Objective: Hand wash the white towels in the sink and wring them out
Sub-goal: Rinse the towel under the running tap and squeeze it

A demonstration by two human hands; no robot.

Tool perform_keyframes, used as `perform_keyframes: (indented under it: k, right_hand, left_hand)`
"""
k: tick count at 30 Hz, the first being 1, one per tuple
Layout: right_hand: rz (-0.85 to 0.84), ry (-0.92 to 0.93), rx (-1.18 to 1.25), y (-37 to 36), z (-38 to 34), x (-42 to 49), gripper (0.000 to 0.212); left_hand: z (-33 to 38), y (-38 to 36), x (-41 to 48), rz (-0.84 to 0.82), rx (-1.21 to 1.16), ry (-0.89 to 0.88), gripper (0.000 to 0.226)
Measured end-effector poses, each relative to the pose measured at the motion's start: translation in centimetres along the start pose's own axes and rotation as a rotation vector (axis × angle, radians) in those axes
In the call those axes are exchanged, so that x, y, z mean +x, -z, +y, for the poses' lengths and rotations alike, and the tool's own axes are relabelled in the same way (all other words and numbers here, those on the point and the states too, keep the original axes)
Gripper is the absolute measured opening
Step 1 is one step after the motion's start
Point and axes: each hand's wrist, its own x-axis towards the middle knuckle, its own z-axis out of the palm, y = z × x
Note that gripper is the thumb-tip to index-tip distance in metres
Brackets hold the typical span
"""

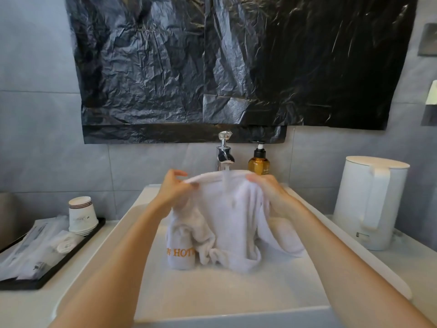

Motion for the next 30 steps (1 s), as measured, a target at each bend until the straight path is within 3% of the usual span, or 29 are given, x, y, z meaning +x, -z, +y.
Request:
perform_keyframes:
  k: [3,5,7,9,12,14,17,18,20,22,24,25,28,30]
  right_hand:
    - [0.126,-0.071,0.366,1.0,-0.7,0.4,0.014]
    - [0.166,-0.067,0.332,1.5,-0.8,0.4,0.01]
    - [0.222,-0.026,0.212,2.0,-0.5,0.3,0.01]
    - [0.271,0.078,0.033,2.5,0.6,0.4,0.02]
    - [0.156,0.27,-0.54,2.2,1.6,-0.3,0.024]
    - [0.058,0.397,-0.849,1.7,2.1,-0.5,0.041]
    - [0.017,0.474,-1.058,0.6,2.3,-1.0,0.072]
    - [-0.002,0.47,-1.087,0.3,2.4,-1.1,0.074]
    - [-0.04,0.47,-1.147,-0.1,2.7,-1.4,0.073]
    - [-0.008,0.514,-1.223,-0.5,3.0,-1.6,0.066]
    - [0.076,0.637,-1.147,-1.4,3.2,-1.5,0.041]
    - [0.077,0.632,-0.977,-1.9,3.1,-1.3,0.03]
    - [-0.219,0.279,-0.263,-3.2,1.9,-1.7,0.022]
    - [-0.358,0.21,-0.248,-3.1,2.0,-1.7,0.03]
  left_hand:
    - [-0.1,-0.7,-0.4,-0.141,0.499,-0.249,0.016]
    - [-0.6,-1.2,-0.7,-0.213,0.655,-0.251,0.031]
    - [-1.0,-1.4,-1.0,-0.262,0.57,-0.19,0.028]
    - [-1.0,-1.4,-1.1,-0.243,0.334,-0.077,0.025]
    - [-0.4,-1.1,-1.1,-0.177,-0.127,0.115,0.024]
    - [0.1,-0.9,-0.8,-0.154,-0.292,0.196,0.019]
    - [0.6,-0.9,-0.7,-0.084,-0.31,0.207,0.009]
    - [1.0,-0.9,-0.9,-0.072,-0.341,0.192,0.006]
    - [1.4,-1.2,-0.8,-0.092,-0.377,0.148,0.033]
    - [2.4,-1.6,-1.3,-0.13,-0.329,0.072,0.029]
    - [3.0,-2.0,-1.7,-0.166,-0.322,0.011,0.027]
    - [3.2,-2.1,-1.7,-0.175,-0.308,-0.025,0.027]
    - [3.3,-2.3,-1.9,-0.187,-0.188,-0.121,0.027]
    - [3.0,-2.4,-1.9,-0.211,-0.143,-0.161,0.027]
